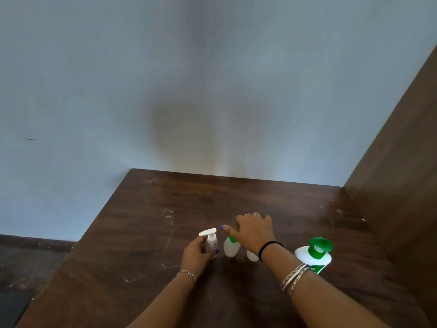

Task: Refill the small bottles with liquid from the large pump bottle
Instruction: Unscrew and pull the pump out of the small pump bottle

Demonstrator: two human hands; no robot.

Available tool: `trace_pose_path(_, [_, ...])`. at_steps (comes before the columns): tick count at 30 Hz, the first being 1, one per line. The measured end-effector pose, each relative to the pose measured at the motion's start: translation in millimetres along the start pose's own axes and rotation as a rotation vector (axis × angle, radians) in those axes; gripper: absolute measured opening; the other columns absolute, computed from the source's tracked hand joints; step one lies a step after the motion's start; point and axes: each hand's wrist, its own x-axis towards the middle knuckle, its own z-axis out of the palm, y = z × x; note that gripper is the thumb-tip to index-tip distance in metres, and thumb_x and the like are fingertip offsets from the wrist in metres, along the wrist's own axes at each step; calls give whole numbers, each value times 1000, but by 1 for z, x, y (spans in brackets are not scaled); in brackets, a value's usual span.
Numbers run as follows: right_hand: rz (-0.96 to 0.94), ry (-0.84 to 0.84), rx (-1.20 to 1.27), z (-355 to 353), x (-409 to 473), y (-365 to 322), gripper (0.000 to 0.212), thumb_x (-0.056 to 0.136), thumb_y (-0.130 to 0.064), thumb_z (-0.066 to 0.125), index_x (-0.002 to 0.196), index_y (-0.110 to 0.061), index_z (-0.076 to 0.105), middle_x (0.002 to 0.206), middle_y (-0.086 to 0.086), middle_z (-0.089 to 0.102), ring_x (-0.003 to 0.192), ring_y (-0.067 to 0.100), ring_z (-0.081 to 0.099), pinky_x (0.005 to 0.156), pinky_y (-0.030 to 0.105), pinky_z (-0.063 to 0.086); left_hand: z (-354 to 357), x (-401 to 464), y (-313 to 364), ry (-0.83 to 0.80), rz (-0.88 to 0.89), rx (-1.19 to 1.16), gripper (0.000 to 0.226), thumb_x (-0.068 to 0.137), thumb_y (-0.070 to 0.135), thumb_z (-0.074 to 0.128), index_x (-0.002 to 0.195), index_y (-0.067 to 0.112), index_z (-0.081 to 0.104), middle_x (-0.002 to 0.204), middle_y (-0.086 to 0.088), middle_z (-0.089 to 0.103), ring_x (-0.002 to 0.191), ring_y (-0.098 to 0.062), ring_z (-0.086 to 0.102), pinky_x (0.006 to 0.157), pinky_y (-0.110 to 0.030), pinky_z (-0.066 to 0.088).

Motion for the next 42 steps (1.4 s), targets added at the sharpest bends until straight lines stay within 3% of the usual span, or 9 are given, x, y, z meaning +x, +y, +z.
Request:
trace_pose_path(4, [18,92,195,-7,-1,3,44,89,-65,34,85,-25,53,94,-4,62,99,18,54,92,43,34,-1,-1,3,7,24,-8,20,78,10,66,80,26,54,75,12,56,83,-14,56,68,-20,40])
trace_pose_path(11, [-139,123,546,-29,-14,4,35,81,-55,61,99,-26,64,87,-12,60,91,8,54,90,36,45,-6,-20,39,182,199,-32,18,75,28,71,78,18,57,66,3,60,63,-10,56,58,-23,45])
trace_pose_path(17, [-146,293,636,-51,-39,2,37,77,-48,69,83,-14,58,79,0,59,76,15,53,69,32,47,6,-50,87,270,390,79,17,76,39,67,84,25,60,75,7,66,71,-7,61,63,-26,51])
trace_pose_path(23, [-153,309,625,-65,-64,30,35,79,-46,69,78,-18,48,73,-6,55,66,11,49,57,20,39,26,-72,116,242,436,84,18,80,33,65,76,16,60,66,10,59,66,-8,58,58,-16,42])
trace_pose_path(27, [-173,322,691,-65,-79,48,31,83,-39,67,76,-15,49,73,-2,55,66,12,48,56,17,36,39,-82,122,158,432,69,30,78,39,66,78,9,63,69,-4,67,65,-16,61,61,-31,51])
trace_pose_path(32, [-204,296,731,-67,-97,74,22,85,-35,65,87,-14,60,71,-8,55,66,9,51,57,14,36,57,-98,130,82,456,10,48,67,58,57,76,12,65,70,-3,69,67,-17,64,67,-38,54])
trace_pose_path(35, [-233,272,797,-68,-105,89,28,85,-34,65,100,-10,66,81,1,66,77,17,62,70,28,53,68,-107,139,46,450,-43,40,64,55,61,76,17,66,72,1,71,70,-13,66,69,-34,55])
trace_pose_path(37, [-248,260,828,-68,-107,98,20,85,-31,66,94,-13,66,82,2,67,81,20,64,78,37,55,73,-113,145,14,450,-111,47,62,53,64,80,10,68,76,-6,72,74,-17,68,70,-35,56])
trace_pose_path(42, [-259,245,833,-75,-116,110,11,87,-28,65,79,-25,58,70,-8,57,68,8,55,67,22,48,79,-119,156,-48,443,-169,17,74,20,73,88,10,70,85,-11,73,81,-21,69,75,-32,56])
